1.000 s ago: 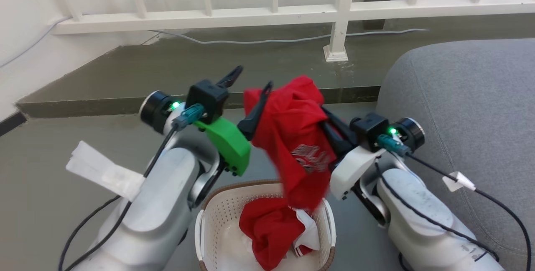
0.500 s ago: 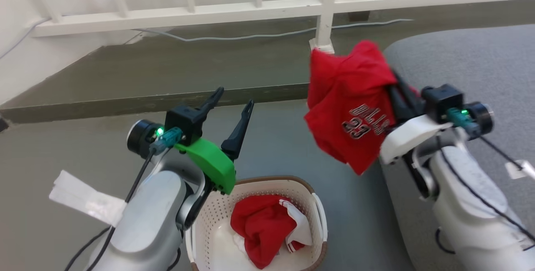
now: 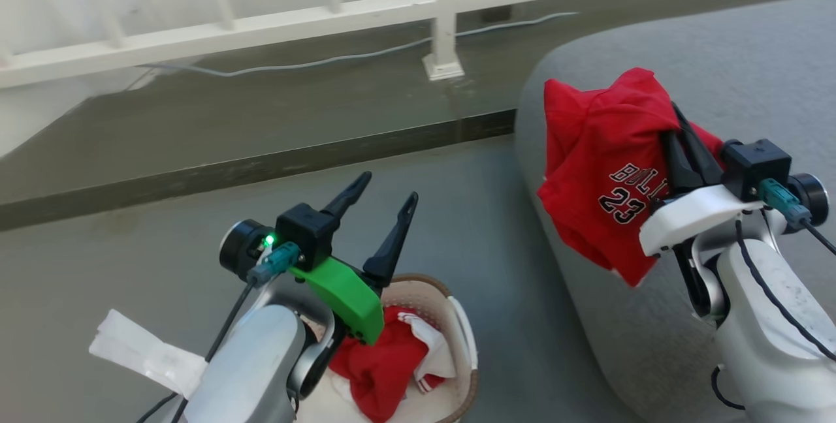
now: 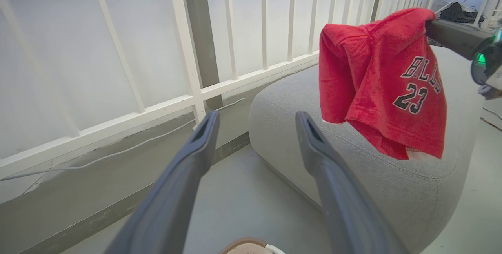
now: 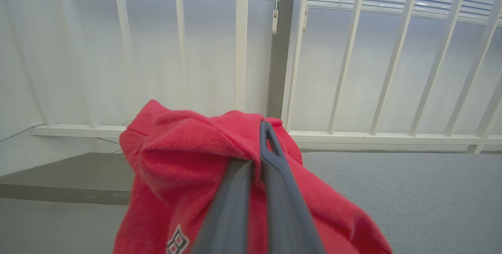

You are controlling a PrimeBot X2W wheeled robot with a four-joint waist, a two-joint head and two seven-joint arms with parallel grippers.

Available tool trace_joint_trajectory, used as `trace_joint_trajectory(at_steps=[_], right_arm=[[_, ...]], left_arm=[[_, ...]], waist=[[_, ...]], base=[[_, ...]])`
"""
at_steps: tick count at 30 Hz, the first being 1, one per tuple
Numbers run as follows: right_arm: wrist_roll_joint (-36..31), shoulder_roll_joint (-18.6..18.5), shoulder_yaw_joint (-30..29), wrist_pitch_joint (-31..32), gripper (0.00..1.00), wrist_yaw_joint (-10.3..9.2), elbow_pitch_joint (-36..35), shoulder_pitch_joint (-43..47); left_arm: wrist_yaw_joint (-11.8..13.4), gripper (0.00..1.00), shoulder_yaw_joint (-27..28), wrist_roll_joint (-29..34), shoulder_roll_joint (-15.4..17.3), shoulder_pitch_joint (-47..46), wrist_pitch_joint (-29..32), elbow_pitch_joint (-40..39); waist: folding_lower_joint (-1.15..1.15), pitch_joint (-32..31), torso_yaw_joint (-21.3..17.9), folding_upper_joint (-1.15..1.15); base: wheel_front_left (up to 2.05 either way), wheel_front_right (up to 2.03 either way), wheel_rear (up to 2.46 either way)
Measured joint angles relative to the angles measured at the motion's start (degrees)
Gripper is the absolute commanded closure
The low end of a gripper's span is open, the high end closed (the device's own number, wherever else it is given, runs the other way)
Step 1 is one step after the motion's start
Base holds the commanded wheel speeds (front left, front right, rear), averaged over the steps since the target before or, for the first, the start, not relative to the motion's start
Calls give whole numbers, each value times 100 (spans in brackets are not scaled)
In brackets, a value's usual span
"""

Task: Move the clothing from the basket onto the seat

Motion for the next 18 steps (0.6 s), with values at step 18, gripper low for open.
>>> trace_joint_trajectory(at_steps=[18], right_arm=[[58, -216, -442, 0, 100, -45, -353, 315]], left_arm=[[-78, 0, -387, 54, 48, 436, -69, -424]], waist=[[0, 155, -1323, 0]], base=[[0, 0, 0]])
